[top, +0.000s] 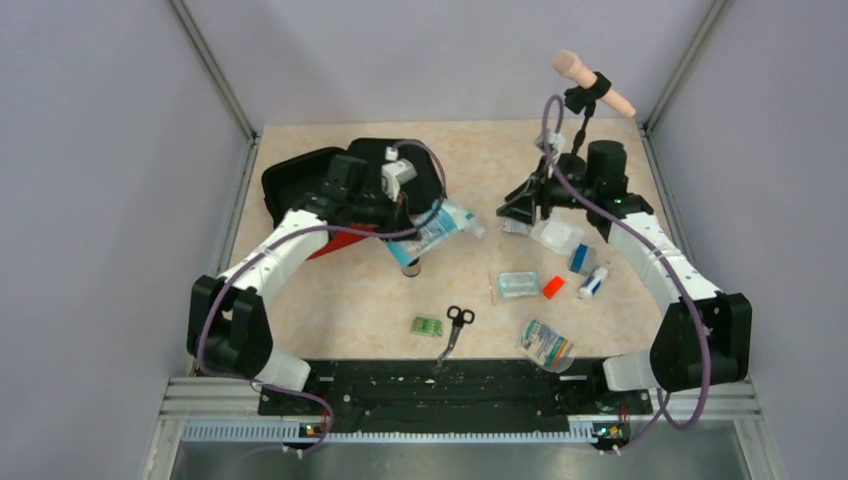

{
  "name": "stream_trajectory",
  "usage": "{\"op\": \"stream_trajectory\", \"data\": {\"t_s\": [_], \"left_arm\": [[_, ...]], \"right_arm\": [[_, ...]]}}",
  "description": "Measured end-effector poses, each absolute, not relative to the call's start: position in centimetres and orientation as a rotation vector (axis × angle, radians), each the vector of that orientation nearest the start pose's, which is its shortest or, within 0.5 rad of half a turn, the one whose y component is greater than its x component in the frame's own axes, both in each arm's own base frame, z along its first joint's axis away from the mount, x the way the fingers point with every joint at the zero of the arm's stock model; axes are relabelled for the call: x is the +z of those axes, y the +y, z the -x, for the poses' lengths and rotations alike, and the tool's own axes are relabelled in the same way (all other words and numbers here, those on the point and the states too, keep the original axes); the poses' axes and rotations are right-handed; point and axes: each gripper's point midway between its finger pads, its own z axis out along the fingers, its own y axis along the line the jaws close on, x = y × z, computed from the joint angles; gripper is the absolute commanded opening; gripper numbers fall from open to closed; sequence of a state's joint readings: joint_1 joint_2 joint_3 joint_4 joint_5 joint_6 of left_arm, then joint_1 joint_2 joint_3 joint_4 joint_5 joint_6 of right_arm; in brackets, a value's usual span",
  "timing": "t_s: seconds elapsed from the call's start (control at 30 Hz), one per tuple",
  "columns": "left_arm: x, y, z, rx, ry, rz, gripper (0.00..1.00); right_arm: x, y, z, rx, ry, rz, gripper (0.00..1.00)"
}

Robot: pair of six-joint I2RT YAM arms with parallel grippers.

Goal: Organize the medicine kit

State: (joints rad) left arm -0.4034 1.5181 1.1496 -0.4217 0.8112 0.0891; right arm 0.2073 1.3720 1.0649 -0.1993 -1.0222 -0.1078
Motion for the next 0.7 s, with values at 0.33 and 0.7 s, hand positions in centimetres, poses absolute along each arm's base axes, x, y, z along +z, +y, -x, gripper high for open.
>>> {"op": "stream_trajectory", "data": {"t_s": [0.33,0.7], "left_arm": [[26.4,-13.4,-35.4,-0.364,1.972,-0.806,0.0],[17.4,-0.9,-40.7,0.383,2.171,-1.129,0.0]], "right_arm": [[22.0,18.6,-31.2,1.197,1.908,0.63,0.57],[23.0,18.7,-30.0,1.197,1.855,0.644,0.58]]}}
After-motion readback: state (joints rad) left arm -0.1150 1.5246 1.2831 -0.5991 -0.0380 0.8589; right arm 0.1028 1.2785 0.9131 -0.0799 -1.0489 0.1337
